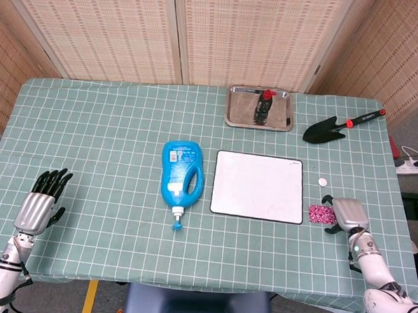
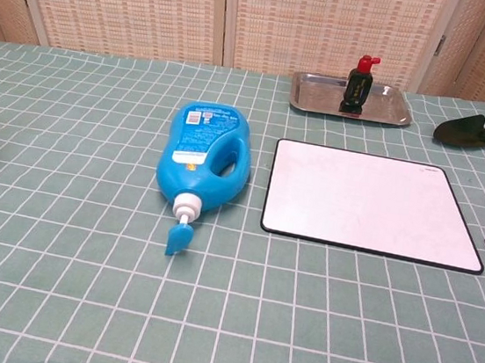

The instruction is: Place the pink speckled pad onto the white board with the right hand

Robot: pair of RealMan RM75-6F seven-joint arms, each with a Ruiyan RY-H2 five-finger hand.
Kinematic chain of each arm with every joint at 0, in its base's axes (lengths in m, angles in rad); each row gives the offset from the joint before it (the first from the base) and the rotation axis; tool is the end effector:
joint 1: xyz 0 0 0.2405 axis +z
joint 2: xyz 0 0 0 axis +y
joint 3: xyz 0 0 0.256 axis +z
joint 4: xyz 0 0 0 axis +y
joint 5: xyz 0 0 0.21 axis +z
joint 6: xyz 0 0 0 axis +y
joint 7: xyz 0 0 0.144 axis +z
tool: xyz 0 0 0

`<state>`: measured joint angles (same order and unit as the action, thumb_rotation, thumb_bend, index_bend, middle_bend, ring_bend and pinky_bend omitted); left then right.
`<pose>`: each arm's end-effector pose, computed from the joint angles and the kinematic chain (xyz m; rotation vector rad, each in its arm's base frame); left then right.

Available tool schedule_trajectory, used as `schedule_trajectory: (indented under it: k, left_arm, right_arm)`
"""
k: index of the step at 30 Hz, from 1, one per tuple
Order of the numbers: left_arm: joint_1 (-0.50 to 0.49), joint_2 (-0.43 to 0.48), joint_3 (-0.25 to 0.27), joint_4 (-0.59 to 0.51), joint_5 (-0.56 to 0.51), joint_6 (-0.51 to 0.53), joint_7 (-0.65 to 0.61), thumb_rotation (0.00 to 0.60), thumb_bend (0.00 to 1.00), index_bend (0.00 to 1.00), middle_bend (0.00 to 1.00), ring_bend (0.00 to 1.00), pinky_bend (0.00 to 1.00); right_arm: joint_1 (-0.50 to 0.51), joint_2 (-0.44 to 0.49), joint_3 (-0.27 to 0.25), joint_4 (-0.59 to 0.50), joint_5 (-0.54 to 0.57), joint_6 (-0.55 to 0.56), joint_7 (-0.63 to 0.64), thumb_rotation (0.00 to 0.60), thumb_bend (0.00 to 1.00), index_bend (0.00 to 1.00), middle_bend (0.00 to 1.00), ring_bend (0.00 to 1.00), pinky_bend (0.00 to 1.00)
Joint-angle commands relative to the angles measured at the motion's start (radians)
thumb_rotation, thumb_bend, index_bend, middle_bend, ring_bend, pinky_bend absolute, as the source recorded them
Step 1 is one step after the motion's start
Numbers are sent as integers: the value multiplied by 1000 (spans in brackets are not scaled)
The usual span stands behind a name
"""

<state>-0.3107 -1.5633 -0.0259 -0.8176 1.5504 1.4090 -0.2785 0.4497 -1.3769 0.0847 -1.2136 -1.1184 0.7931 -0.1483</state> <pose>-0.3540 0.2674 0.0792 -1.5656 -0.7586 -0.9561 -0.3557 -0.2997 0.0570 1.6252 -1.1386 0.4232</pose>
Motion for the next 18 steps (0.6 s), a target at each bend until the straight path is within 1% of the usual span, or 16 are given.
schedule_trajectory:
  k: [1, 5, 11, 18]
  left_arm:
    - [-1, 1, 1, 0, 1, 0, -1, 600, 278, 0, 0, 0, 0]
    - [-2, 2, 3, -1, 2, -7, -5, 600, 278, 0, 0, 0, 0]
    - [-4, 2, 4, -2, 1, -13, -5, 600, 278, 0, 0, 0, 0]
    - [-6, 2, 3, -3, -1, -17, -8, 600, 278, 0, 0, 0, 0]
  right_arm:
    - [3, 0, 1, 1, 3, -3, 1, 600, 120, 317, 941, 973, 1000]
    - [8, 5, 1, -2, 8, -13, 8, 600, 171, 315, 942, 972, 1000]
    - [17, 2, -2, 10, 16, -32, 10, 600, 214, 320, 942, 972, 1000]
    - [25, -6, -5, 21, 25, -44, 8, 600, 232, 332, 941, 972, 1000]
